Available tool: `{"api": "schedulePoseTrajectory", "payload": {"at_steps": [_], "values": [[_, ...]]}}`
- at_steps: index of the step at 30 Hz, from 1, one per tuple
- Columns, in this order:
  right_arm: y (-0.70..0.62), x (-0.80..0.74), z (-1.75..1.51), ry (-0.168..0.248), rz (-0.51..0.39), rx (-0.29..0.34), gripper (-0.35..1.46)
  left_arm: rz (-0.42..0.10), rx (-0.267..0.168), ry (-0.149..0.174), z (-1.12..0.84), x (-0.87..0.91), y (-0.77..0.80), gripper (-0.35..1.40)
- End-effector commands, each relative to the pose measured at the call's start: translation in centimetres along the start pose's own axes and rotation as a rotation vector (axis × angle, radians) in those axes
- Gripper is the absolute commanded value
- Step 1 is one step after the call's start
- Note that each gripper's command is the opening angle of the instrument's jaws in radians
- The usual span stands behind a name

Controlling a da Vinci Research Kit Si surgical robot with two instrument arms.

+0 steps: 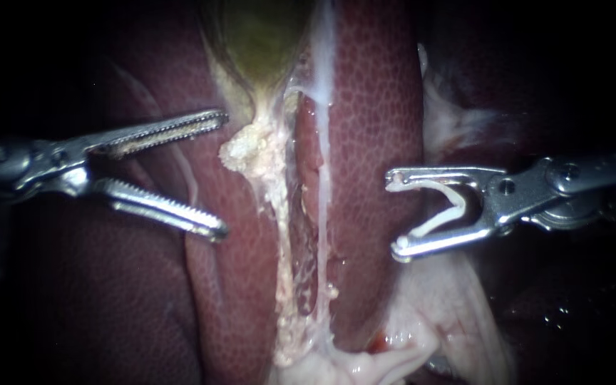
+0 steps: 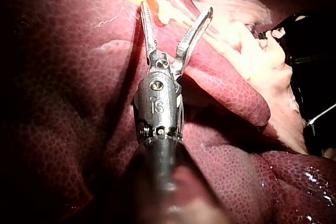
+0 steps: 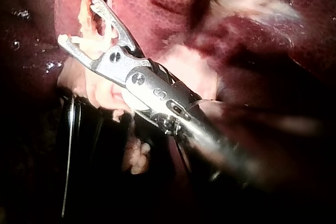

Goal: Grabbing gallbladder

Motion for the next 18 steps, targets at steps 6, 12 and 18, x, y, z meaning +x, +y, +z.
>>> {"api": "schedulePoseTrajectory", "payload": {"at_steps": [6,12,18], "values": [[0.0,0.0,0.0,0.0,0.0,0.0,0.57,-0.045,-0.009,0.001,0.17,0.07,0.02,0.66],[0.0,0.01,0.0,0.0,0.0,0.0,0.57,-0.088,-0.022,0.002,0.24,0.32,0.08,0.42],[0.0,0.01,0.0,0.0,0.0,0.0,0.57,-0.145,-0.05,0.004,0.2,0.37,0.08,-0.31]]}}
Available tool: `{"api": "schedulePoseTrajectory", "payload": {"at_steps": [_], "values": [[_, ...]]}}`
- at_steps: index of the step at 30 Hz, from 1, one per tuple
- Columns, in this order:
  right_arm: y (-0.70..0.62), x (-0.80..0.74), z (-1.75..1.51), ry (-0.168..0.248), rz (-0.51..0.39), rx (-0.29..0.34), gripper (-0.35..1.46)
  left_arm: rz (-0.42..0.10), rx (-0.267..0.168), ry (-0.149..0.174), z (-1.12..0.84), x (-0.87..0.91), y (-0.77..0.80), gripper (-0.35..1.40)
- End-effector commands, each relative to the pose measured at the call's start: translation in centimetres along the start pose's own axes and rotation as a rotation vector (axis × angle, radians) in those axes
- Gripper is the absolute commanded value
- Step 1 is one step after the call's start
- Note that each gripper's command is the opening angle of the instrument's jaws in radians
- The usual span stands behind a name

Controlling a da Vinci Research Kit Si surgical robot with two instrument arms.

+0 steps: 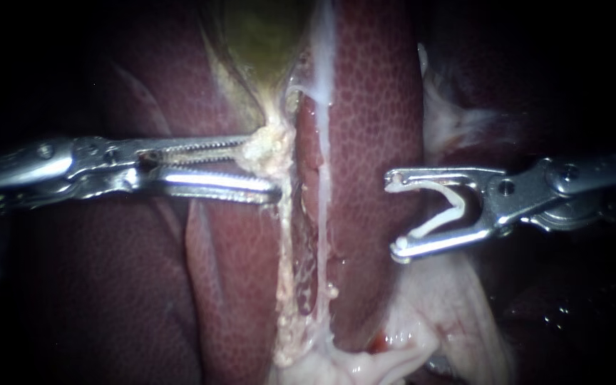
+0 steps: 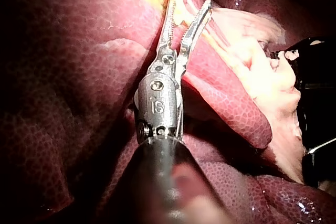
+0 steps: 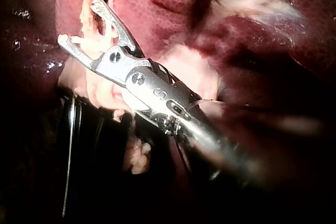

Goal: Grabbing gallbladder

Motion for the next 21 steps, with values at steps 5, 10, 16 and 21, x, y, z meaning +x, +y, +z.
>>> {"api": "schedulePoseTrajectory", "payload": {"at_steps": [5,10,16,21], "values": [[0.0,0.0,0.0,0.0,0.0,0.0,0.57,-0.029,-0.012,0.001,-0.1,-0.04,0.01,-0.35],[0.0,0.0,0.0,0.0,0.0,0.0,0.57,-0.048,-0.019,0.001,-0.13,-0.06,0.02,-0.35],[0.01,0.0,0.0,0.0,0.006,-0.001,0.57,-0.067,-0.02,0.0,-0.17,-0.09,-0.01,-0.35],[0.01,0.0,0.0,0.0,0.006,-0.001,0.57,-0.078,-0.023,0.001,-0.28,-0.28,0.01,-0.35]]}}
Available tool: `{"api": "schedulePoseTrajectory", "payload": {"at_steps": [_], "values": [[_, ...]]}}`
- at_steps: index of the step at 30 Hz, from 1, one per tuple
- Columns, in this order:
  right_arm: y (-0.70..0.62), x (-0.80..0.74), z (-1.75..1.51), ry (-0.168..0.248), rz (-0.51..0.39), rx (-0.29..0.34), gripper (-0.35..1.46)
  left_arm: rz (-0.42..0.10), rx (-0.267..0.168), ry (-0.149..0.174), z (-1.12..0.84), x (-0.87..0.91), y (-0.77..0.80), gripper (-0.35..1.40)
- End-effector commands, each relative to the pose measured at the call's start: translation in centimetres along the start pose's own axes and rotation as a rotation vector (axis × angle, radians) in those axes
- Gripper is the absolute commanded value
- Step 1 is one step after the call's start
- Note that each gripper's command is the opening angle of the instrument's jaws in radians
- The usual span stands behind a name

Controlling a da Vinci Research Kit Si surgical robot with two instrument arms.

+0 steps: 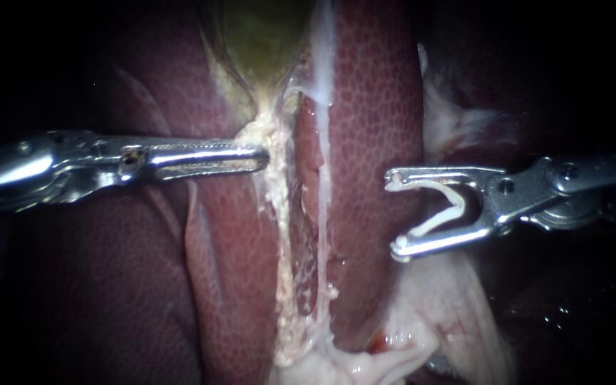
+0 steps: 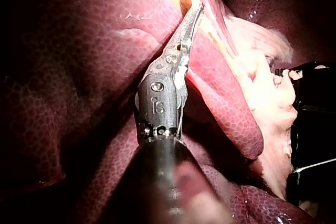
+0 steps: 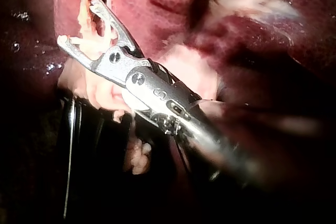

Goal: Grabbing gallbladder

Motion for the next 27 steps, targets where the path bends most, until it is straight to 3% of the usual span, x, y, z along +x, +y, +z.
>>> {"api": "schedulePoseTrajectory", "payload": {"at_steps": [1,5,15,27], "values": [[0.0,0.0,0.0,0.0,0.0,0.0,0.57,-0.003,-0.005,0.0,-0.03,-0.05,0.02,-0.35],[0.0,0.0,0.0,0.0,0.0,0.0,0.57,-0.024,-0.015,-0.014,-0.2,-0.25,0.08,-0.35],[0.0,0.0,0.0,0.0,0.0,0.0,0.57,-0.001,-0.029,-0.059,-0.51,-0.68,0.1,-0.35],[0.0,0.0,0.0,0.0,0.0,0.0,0.57,0.003,-0.038,-0.069,-0.65,-0.78,0.1,-0.35]]}}
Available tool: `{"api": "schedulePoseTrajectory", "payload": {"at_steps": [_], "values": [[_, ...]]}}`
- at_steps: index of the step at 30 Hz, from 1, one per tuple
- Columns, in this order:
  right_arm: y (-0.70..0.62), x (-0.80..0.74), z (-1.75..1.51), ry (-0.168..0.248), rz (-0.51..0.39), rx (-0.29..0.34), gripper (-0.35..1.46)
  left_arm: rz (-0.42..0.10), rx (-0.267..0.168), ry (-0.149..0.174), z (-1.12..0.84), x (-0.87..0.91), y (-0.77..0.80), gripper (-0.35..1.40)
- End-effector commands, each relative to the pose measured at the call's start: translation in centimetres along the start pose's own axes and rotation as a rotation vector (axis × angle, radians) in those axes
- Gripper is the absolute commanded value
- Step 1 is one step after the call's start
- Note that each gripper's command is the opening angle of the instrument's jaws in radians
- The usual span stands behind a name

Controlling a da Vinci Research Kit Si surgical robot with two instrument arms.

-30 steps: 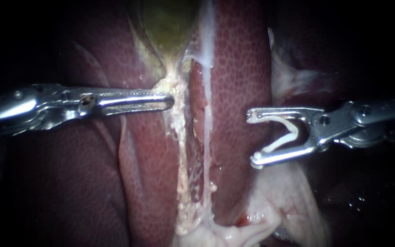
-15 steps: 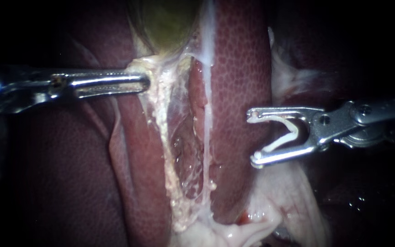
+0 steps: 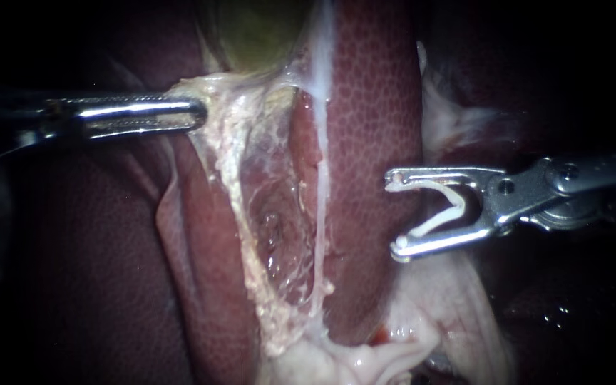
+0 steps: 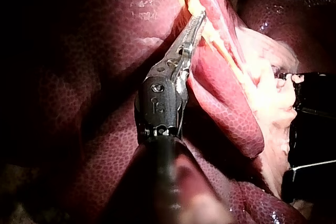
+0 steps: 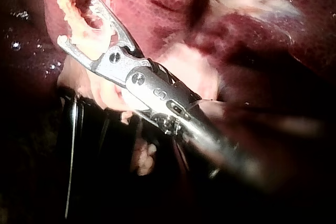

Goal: Grabbing gallbladder

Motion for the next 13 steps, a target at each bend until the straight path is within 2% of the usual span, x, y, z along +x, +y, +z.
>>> {"api": "schedulePoseTrajectory", "payload": {"at_steps": [1,13], "values": [[0.0,0.0,0.0,0.0,0.0,0.0,0.57,0.0,-0.002,0.0,0.0,0.0,0.0,-0.35],[0.0,0.0,0.01,0.0,0.0,0.0,0.57,0.0,-0.005,0.0,0.0,0.01,0.0,-0.35]]}}
